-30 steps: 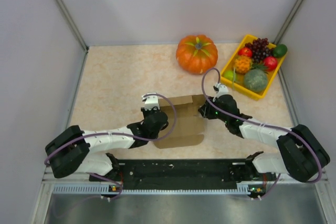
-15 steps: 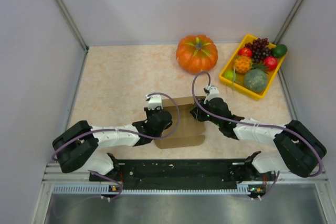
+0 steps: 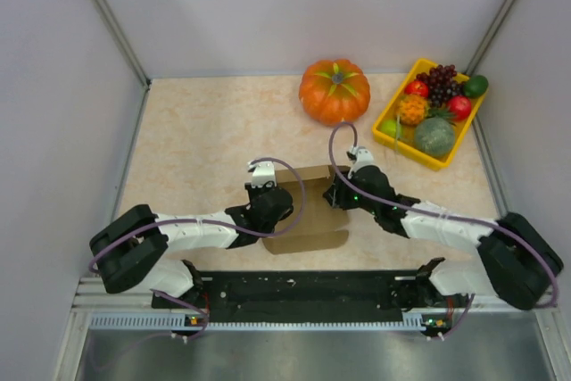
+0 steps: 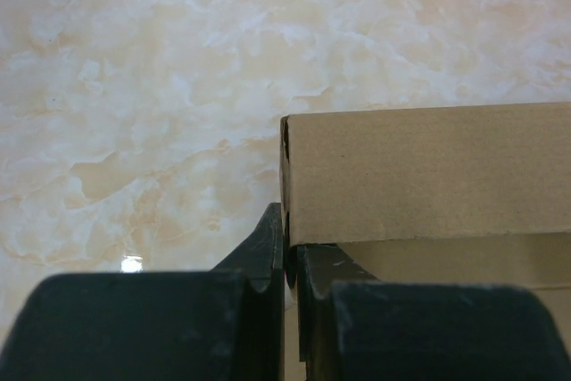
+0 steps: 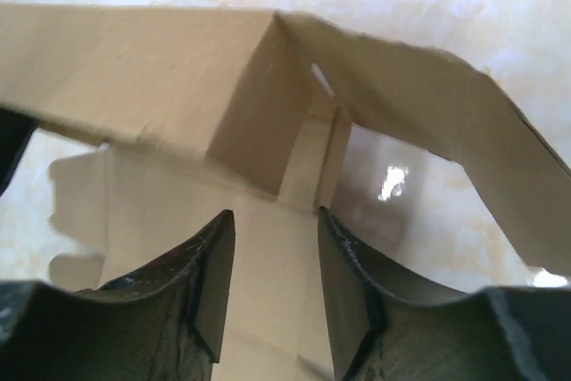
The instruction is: Fold the paper box
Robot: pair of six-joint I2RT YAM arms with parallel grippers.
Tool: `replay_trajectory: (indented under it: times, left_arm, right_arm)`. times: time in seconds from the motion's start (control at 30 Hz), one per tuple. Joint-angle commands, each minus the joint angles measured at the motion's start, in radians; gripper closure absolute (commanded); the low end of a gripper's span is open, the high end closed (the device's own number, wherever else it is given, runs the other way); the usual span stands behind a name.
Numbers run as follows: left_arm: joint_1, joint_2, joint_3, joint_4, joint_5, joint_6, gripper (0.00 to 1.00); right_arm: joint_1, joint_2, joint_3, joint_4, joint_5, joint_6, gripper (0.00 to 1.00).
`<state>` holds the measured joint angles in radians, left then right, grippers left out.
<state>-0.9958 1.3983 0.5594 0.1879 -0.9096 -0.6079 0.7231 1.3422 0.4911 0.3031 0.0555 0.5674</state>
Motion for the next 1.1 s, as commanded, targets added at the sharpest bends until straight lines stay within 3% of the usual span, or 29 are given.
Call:
replay_trajectory:
  times: [0.0,0.13,0.27,0.33,0.6,0.77,1.07]
  left_arm:
    - [0.005,-0.031,-0.003,0.044,-0.009,0.011,1.00]
    - [0.009,-0.065,-0.026,0.064,0.006,0.053,1.00]
    - [0.013,-0.090,-0.078,0.172,0.032,0.121,1.00]
    - [0.014,-0.097,-0.093,0.195,0.054,0.148,1.00]
    - [0.017,-0.119,-0.098,0.231,0.100,0.238,1.00]
    - [0.019,-0.150,-0.116,0.268,0.109,0.275,1.00]
    - [0.020,-0.157,-0.131,0.300,0.138,0.281,1.00]
  right_arm:
    - [0.010,-0.282,0.072,-0.351,0.019,-0.098,0.55]
    - [-0.060,-0.498,0.145,-0.652,0.026,-0.181,0.57]
    - [-0.285,-0.444,0.242,-0.734,-0.163,-0.314,0.53]
    - [-0.289,-0.329,0.335,-0.766,-0.132,-0.423,0.54]
    - [-0.281,-0.158,0.470,-0.711,-0.368,-0.776,0.51]
    - [-0.278,-0.088,0.489,-0.719,-0.468,-0.830,0.50]
    - [-0.208,-0.006,0.521,-0.751,-0.350,-0.851,0.57]
